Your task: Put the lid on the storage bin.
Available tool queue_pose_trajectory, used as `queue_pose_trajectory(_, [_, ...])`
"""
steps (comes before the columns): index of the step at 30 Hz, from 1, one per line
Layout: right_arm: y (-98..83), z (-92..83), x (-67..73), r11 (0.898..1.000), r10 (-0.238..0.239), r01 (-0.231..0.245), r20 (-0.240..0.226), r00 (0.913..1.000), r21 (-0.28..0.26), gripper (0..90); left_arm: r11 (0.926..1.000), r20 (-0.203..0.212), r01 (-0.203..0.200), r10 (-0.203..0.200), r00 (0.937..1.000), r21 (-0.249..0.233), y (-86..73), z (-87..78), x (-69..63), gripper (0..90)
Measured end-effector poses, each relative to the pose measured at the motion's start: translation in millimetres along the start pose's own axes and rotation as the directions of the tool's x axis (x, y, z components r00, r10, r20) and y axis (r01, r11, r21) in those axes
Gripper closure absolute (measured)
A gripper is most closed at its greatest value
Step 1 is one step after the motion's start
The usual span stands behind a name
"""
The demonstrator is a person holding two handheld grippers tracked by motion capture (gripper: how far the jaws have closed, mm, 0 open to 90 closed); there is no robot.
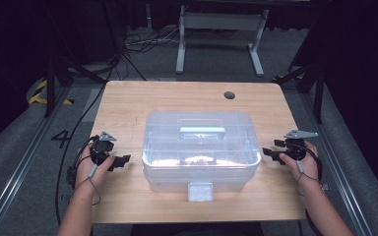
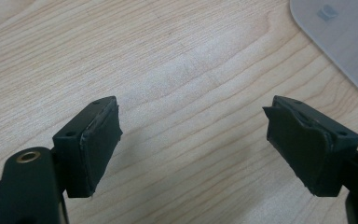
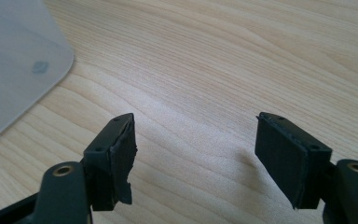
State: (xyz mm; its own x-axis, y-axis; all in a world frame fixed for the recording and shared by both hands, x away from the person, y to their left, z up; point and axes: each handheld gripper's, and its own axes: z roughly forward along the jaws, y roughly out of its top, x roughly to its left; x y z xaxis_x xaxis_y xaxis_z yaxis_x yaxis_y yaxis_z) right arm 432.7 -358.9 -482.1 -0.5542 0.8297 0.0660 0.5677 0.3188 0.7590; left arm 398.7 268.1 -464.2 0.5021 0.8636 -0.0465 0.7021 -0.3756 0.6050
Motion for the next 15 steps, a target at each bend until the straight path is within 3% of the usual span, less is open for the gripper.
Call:
queue_pose_trajectory(6, [1.3,-0.3,-0.4,1.000,0.019,-0.019,0.023,0.9995,-0.012,29.3,0.9976,-0.014,0.060,-0.061,0.9981,-0.036,-2.1,-5.1,2.2,17.6])
queue_pose_trajectory(9, [2.2,-0.6,-0.4,0.999,0.028,-0.027,0.039,0.9989,-0.020,29.3,0.9909,-0.022,0.125,-0.126,0.9917,-0.048,-4.1,-7.4,3.5,17.7])
queue_pose_trajectory(15, [4.4,0.6,-0.3,0.999,0.041,-0.040,0.043,0.9983,-0.024,29.3,0.9896,-0.029,0.138,-0.139,0.9898,-0.042,-7.1,-9.3,5.2,17.8])
